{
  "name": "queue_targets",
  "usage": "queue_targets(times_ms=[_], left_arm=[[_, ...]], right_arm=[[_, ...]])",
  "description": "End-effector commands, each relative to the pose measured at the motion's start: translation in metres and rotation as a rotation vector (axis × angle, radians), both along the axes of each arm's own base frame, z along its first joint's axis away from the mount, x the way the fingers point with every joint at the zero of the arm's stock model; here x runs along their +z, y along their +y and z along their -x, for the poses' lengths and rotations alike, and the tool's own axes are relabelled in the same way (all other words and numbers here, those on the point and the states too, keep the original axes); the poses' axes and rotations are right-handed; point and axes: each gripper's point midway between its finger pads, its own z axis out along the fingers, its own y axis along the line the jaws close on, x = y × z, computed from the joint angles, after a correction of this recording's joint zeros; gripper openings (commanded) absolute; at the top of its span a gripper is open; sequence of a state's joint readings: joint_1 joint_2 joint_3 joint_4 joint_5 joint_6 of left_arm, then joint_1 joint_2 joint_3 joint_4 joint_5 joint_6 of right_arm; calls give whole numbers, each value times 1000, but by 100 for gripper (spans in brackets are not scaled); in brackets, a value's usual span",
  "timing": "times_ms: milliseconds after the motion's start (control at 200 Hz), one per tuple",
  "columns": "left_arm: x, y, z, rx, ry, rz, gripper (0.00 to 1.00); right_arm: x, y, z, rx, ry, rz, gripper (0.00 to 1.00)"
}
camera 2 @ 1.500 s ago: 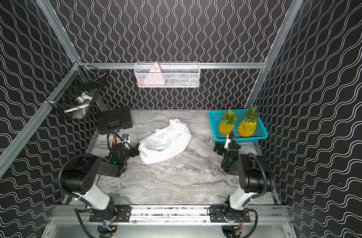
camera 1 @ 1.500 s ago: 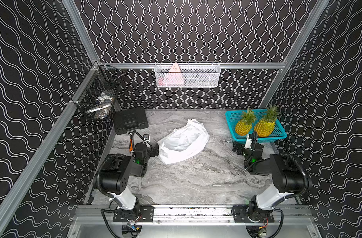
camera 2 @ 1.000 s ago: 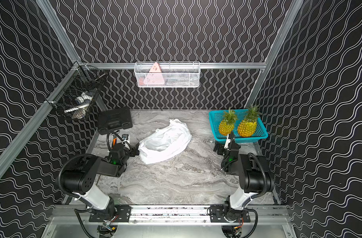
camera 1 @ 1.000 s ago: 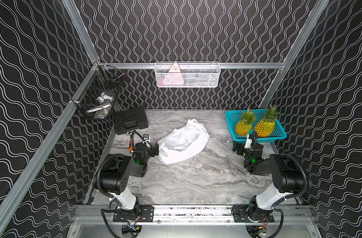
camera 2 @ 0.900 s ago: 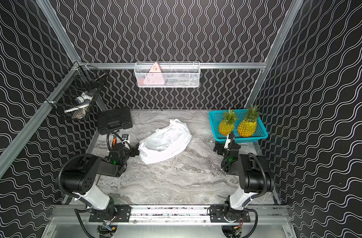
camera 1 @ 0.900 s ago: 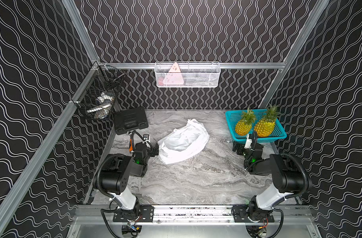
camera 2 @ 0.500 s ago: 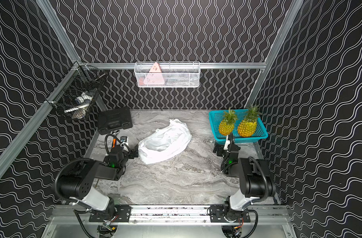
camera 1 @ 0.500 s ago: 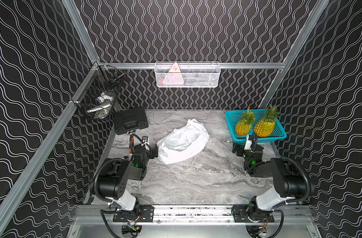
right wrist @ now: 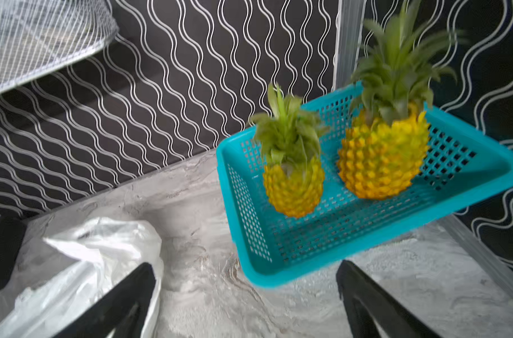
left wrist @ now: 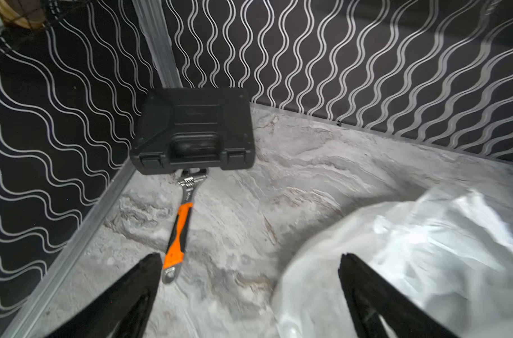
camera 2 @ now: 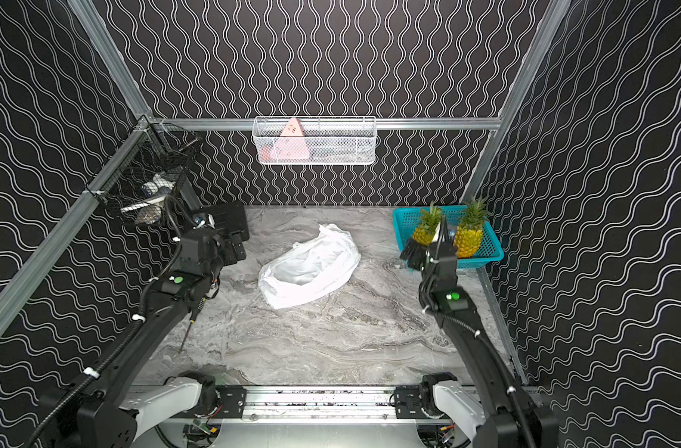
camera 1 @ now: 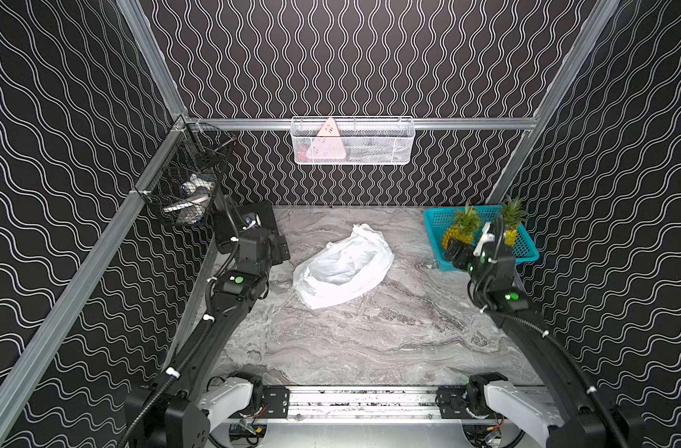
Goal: Place the pineapple into a plastic bag & tie a knot
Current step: Pick up the pineapple from the basket, then adjust the plastic bag at the center of the board.
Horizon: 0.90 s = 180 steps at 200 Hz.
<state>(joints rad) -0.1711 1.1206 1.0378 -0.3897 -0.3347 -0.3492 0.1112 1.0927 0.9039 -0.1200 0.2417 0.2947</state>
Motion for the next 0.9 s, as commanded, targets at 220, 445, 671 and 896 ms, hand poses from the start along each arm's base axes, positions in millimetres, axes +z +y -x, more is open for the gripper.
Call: queue_targets(times_ms=[220,445,671,896], left_arm=[[-59,-83,34,-61,317,403,99],[-112,-100,17,6,394,503,99],[-134,-149,13,-48,429,567,99],[-175,-129,23,59,473,461,71]], right_arm=[[13,-69,-97,-66,224,68,100],[-25,-55,-163,77,298,54,100],[-100,-53,-186,101,435,30,100],[-127,-53,-187,140,434,91,52]])
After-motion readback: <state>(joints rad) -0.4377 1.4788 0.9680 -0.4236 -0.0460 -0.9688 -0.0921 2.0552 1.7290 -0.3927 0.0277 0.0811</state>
